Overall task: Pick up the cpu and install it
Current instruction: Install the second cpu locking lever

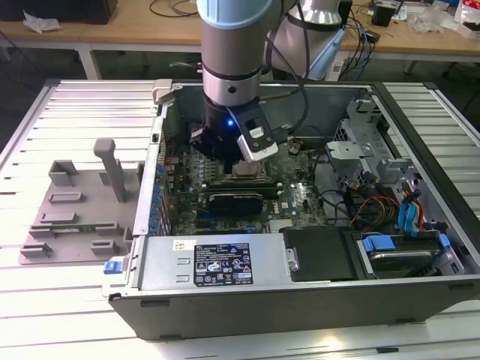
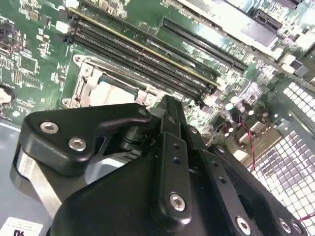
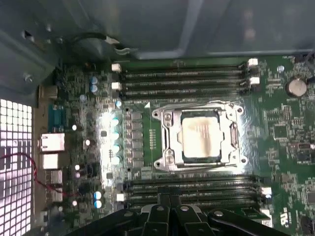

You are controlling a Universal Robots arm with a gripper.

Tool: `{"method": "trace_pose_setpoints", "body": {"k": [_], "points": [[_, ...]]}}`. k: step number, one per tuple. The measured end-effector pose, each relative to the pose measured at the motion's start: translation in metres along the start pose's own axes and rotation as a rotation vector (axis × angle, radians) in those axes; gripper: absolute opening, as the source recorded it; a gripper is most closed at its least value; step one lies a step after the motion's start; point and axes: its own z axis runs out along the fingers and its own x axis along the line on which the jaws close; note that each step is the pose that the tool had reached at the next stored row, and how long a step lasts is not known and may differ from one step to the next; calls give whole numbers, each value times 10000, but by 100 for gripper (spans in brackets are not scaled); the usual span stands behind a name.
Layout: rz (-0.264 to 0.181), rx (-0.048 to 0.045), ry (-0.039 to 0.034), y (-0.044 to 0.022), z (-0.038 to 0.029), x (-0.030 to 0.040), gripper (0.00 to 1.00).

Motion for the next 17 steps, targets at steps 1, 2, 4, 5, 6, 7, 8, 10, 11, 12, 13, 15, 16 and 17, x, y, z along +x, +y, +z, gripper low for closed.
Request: {"method": "trace_pose_setpoints", "body": {"k": [1, 2, 4, 5, 6, 7, 8, 10, 11, 12, 13, 15, 16, 17], "points": [[1, 18, -1, 1, 0, 0, 11], [2, 22, 0, 6, 0, -21, 11], [4, 22, -1, 14, 2, -92, 11], [1, 23, -1, 27, 3, -168, 11], [3, 24, -1, 34, 4, -209, 11], [2, 26, -1, 42, 5, -246, 11], [1, 27, -2, 73, 8, -323, 11], [2, 27, -1, 188, 19, -327, 11], [0, 27, -1, 294, 29, -346, 11], [3, 32, -1, 327, 33, -432, 11], [-2, 36, -1, 333, 33, -513, 11], [0, 35, -1, 334, 34, -518, 11], [1, 36, -1, 334, 34, -518, 11], [0, 35, -1, 334, 34, -519, 11]]}}
